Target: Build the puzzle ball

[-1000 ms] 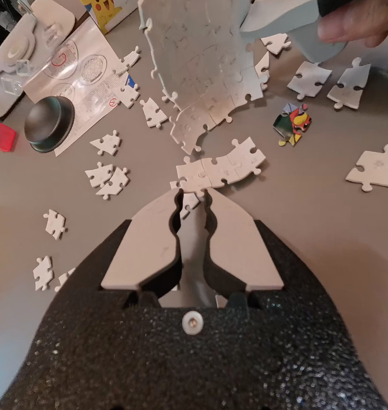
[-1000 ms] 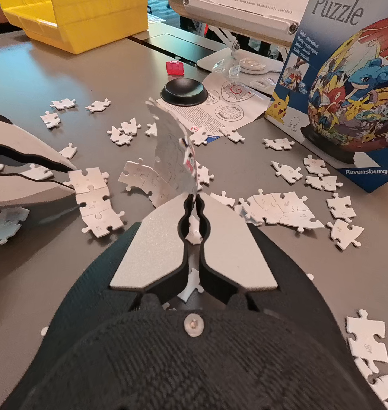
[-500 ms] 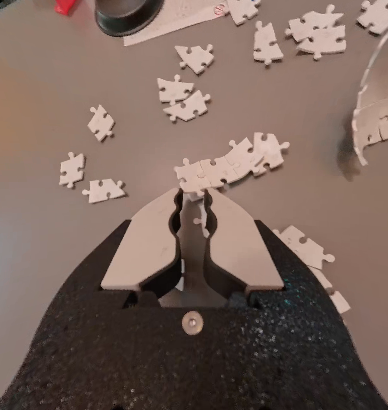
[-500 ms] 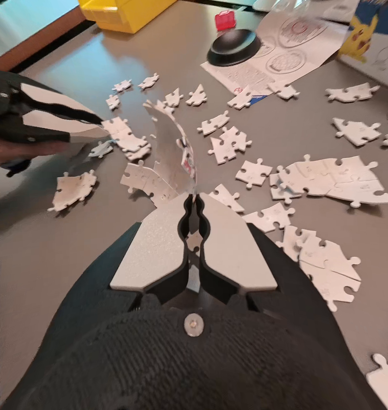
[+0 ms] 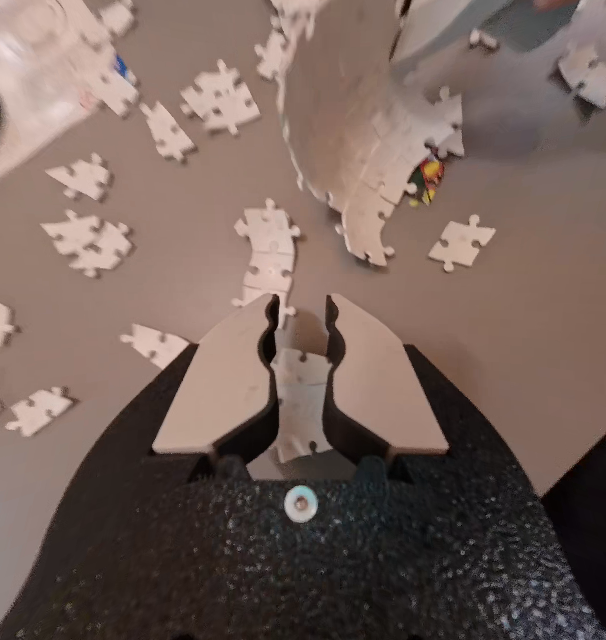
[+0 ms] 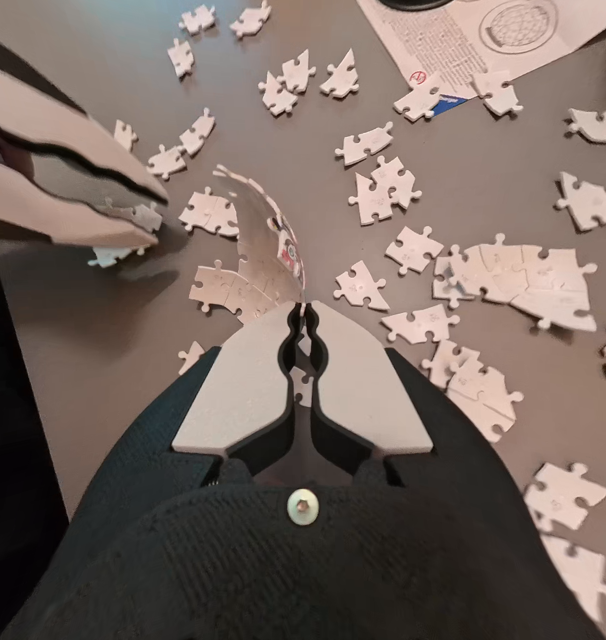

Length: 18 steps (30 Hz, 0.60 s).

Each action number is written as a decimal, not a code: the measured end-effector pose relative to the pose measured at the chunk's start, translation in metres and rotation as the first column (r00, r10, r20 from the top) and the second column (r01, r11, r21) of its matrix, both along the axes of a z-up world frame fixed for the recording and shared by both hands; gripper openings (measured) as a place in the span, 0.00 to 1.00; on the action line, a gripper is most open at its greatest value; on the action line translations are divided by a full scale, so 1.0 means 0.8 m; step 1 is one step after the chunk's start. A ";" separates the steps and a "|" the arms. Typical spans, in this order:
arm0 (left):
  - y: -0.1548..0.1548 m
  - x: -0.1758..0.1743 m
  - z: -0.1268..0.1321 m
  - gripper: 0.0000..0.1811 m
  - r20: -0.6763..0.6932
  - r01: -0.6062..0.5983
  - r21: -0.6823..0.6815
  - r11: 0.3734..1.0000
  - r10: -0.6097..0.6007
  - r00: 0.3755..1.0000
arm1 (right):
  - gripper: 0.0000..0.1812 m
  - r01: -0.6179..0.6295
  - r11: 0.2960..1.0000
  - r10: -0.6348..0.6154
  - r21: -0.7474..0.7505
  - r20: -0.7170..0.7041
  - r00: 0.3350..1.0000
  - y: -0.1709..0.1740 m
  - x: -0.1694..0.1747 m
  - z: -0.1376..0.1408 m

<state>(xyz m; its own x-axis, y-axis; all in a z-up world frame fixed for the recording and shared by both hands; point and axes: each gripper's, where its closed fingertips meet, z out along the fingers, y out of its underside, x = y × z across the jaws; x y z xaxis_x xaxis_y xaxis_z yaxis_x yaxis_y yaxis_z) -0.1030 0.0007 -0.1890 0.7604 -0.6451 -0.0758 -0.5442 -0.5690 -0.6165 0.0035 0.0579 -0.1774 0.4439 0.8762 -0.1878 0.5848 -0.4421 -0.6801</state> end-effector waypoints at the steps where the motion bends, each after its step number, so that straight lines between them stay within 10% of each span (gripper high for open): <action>1: 0.011 -0.003 0.012 0.14 0.009 0.005 0.046 0.999 -0.006 1.000 | 0.01 -0.035 0.999 0.035 0.000 0.036 0.999 0.002 -0.003 0.001; 10: 0.056 0.017 0.028 0.25 0.106 0.315 -0.071 0.946 -0.307 0.946 | 0.02 -0.301 0.953 0.298 -0.030 0.272 0.915 0.012 -0.045 -0.003; 18: 0.070 0.029 -0.004 0.04 0.078 0.360 -0.125 0.925 -0.352 0.933 | 0.02 -0.379 0.924 0.375 -0.052 0.311 0.873 0.001 -0.065 -0.008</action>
